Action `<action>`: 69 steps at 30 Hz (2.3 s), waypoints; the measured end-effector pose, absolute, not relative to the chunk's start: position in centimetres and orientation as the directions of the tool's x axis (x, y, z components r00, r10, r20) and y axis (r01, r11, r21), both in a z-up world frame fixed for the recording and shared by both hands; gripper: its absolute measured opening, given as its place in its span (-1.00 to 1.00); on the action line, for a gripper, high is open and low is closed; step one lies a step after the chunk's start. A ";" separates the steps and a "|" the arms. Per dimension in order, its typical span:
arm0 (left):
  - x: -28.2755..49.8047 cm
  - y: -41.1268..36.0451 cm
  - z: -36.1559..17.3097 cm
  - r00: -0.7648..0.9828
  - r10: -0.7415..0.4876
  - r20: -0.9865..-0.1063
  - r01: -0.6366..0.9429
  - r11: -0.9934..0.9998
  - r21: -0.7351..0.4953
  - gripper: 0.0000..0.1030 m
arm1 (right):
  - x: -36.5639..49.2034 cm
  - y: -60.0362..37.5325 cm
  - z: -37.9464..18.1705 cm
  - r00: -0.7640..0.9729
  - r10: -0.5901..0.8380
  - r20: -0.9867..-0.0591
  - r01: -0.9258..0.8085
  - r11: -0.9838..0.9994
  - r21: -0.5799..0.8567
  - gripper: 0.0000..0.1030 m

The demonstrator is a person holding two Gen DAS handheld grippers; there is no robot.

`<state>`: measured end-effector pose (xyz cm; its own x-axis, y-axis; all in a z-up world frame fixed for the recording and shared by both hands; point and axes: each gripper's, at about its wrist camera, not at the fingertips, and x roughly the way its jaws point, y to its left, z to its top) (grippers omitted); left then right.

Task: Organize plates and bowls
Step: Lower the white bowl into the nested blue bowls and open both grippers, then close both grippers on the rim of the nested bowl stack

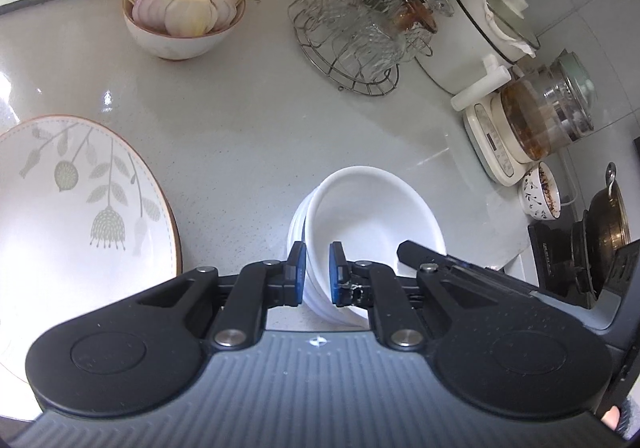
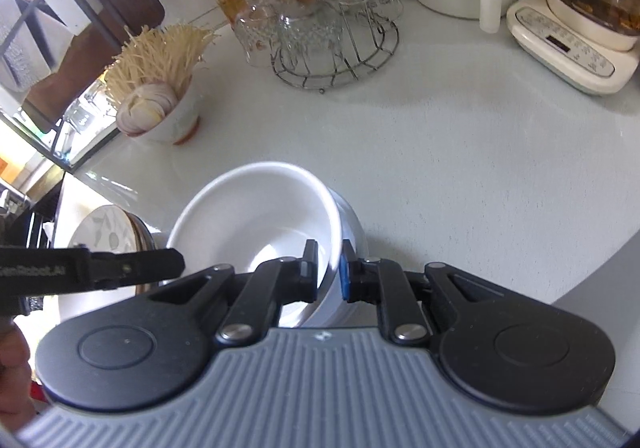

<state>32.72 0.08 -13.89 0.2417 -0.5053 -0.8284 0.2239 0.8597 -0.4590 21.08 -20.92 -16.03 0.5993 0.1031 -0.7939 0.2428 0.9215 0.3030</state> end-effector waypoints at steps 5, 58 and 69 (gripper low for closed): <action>33.0 0.2 -13.8 0.256 -0.500 -0.827 0.214 0.864 -0.455 -0.75 | 21.0 -21.3 -15.6 0.621 0.094 -0.778 0.238 0.923 0.302 -0.71; 33.3 -3.3 -18.4 0.265 -0.399 -0.878 0.206 0.913 -0.352 -0.10 | 21.9 -26.2 -21.6 0.538 0.358 -0.763 0.368 0.714 0.595 -0.31; 33.5 -3.3 -18.9 0.257 -0.402 -0.879 0.195 0.912 -0.360 -0.37 | 22.3 -25.3 -21.4 0.520 0.324 -0.791 0.352 0.762 0.543 -0.34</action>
<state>33.49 -3.26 -18.93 0.2569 -0.4019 -0.8789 0.1946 0.9123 -0.3602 22.27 -25.31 -21.41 0.5200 0.3236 -0.7905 0.3520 0.7621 0.5435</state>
